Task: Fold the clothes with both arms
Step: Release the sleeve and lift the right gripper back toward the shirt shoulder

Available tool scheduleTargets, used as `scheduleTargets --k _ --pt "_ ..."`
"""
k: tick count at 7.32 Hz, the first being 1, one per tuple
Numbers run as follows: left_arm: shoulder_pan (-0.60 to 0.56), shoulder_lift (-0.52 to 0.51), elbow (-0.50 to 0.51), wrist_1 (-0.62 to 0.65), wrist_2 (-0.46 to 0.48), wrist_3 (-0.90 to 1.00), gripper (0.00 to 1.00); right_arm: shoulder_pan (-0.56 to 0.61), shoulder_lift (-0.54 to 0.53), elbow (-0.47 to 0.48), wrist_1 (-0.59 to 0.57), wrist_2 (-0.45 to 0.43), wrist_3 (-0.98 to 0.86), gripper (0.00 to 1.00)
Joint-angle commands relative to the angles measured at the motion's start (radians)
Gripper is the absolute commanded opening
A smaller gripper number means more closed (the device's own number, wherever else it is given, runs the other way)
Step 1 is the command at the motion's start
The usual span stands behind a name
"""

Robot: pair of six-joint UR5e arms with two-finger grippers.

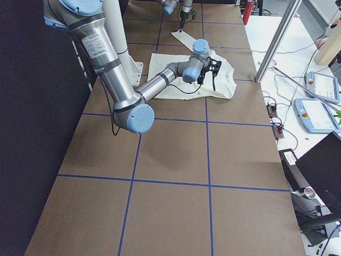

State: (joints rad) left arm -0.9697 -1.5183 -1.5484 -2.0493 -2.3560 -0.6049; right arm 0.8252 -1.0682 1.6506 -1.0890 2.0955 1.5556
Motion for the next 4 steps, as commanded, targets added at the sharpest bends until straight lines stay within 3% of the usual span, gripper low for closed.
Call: scheduleTargets --k 1,4 --pt "0.000 -0.003 -0.011 0.004 -0.003 -0.001 0.00 -0.001 -0.006 0.011 0.001 -0.003 0.000 0.99" --pt "-0.003 -0.007 -0.138 0.067 -0.014 -0.001 0.00 -0.001 -0.009 0.011 0.001 -0.008 0.000 0.99"
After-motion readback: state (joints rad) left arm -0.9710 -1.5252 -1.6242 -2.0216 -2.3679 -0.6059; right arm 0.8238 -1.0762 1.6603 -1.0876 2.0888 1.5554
